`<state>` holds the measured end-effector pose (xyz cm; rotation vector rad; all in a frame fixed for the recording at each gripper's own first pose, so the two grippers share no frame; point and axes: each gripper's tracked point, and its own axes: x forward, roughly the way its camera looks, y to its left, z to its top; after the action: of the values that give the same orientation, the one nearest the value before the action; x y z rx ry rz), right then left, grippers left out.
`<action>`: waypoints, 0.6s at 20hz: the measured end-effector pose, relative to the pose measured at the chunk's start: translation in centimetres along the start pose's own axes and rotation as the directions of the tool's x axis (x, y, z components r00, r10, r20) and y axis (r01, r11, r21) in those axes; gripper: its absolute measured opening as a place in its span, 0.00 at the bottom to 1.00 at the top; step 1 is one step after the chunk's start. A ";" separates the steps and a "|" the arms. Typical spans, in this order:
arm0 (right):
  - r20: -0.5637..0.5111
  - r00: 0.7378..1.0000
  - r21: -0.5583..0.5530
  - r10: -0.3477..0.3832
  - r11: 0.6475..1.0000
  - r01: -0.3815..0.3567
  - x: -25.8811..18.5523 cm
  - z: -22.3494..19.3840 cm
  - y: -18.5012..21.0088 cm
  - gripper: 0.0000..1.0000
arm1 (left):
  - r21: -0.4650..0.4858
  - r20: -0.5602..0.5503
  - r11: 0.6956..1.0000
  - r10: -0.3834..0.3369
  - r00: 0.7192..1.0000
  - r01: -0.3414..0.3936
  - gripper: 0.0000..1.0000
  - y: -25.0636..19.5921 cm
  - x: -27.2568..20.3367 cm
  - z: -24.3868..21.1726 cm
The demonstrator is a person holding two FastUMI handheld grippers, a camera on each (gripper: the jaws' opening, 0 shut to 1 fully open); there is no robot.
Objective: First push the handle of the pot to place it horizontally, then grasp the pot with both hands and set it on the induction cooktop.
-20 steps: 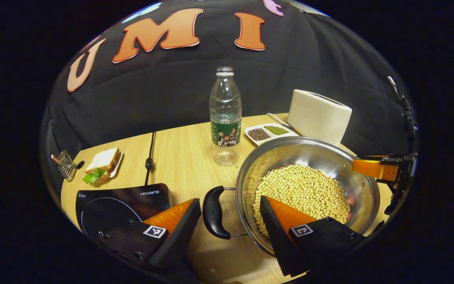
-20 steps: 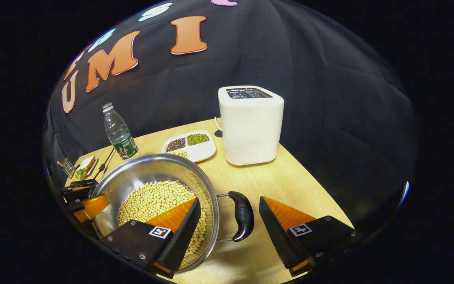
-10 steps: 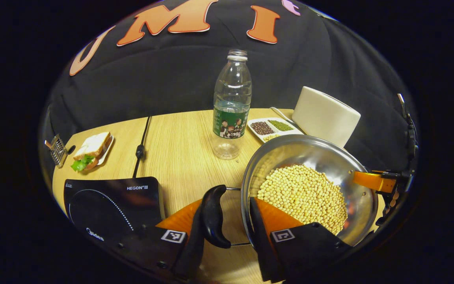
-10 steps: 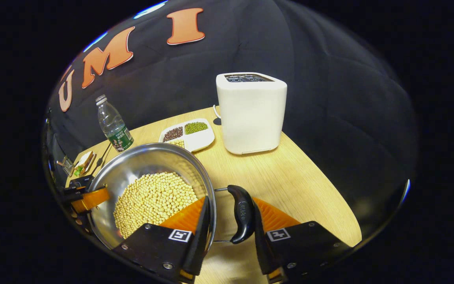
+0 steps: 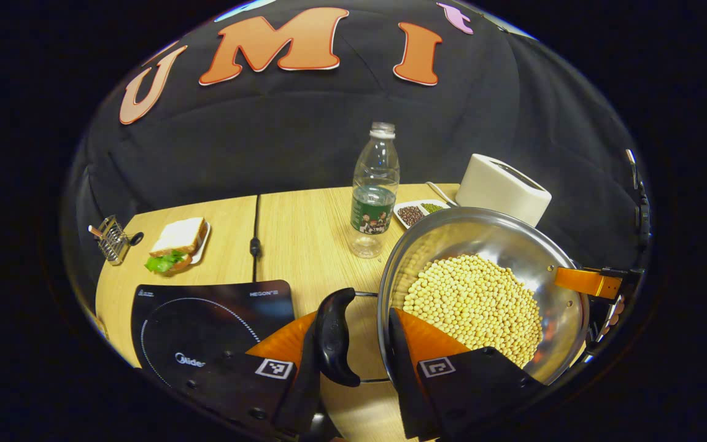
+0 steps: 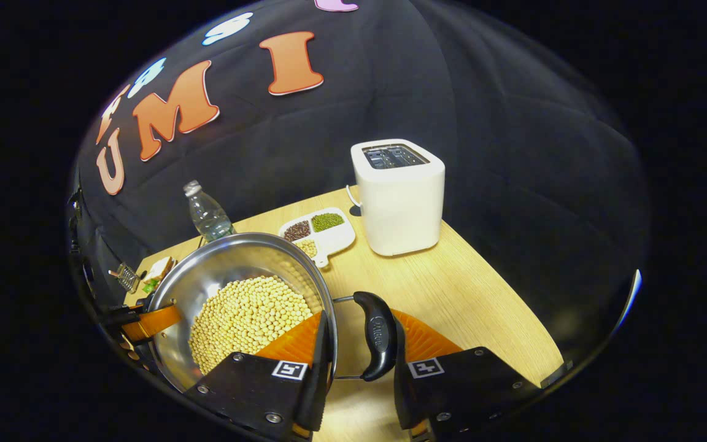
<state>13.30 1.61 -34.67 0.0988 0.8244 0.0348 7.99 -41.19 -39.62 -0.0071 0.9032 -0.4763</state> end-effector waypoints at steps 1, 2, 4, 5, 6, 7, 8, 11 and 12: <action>0.008 1.000 -0.013 0.007 1.000 -0.007 -0.7 0.4 0.8 0.45 | -0.004 0.004 1.000 0.002 1.000 -0.002 0.60 0.5 -1.0 0.2; 0.014 1.000 -0.021 0.014 1.000 -0.014 -1.4 0.7 1.6 0.45 | -0.009 0.007 1.000 0.005 1.000 -0.005 0.60 1.2 -1.9 0.5; 0.016 0.999 -0.035 0.034 0.999 -0.033 -2.4 1.1 3.7 0.45 | -0.023 0.013 1.000 0.019 1.000 -0.019 0.58 2.9 -3.7 1.1; 0.018 0.999 -0.042 0.045 0.998 -0.044 -2.9 1.2 4.8 0.45 | -0.031 0.017 0.999 0.030 0.999 -0.030 0.58 3.7 -4.7 1.3; 0.018 0.998 -0.047 0.056 0.997 -0.055 -3.3 1.3 5.8 0.45 | -0.038 0.020 0.998 0.042 0.999 -0.041 0.58 4.6 -5.6 1.4; 0.020 0.998 -0.053 0.067 0.996 -0.066 -3.8 1.3 7.0 0.45 | -0.042 0.025 0.998 0.052 0.998 -0.051 0.60 5.6 -6.6 1.5; 0.021 0.997 -0.059 0.078 0.995 -0.077 -4.1 1.3 8.1 0.45 | -0.048 0.032 0.997 0.062 0.998 -0.060 0.60 6.8 -7.5 1.6; 0.018 0.994 -0.075 0.111 0.991 -0.109 -4.9 1.0 11.7 0.45 | -0.072 0.042 0.993 0.096 0.994 -0.093 0.63 9.9 -10.3 1.7; 0.017 0.993 -0.083 0.121 0.989 -0.119 -5.1 0.9 12.9 0.41 | -0.082 0.044 0.991 0.106 0.993 -0.102 0.60 10.9 -11.3 1.6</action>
<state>10.60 14.06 -29.01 0.0710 0.7929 0.1804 7.63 -27.21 -32.34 -0.0438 0.8700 -0.3417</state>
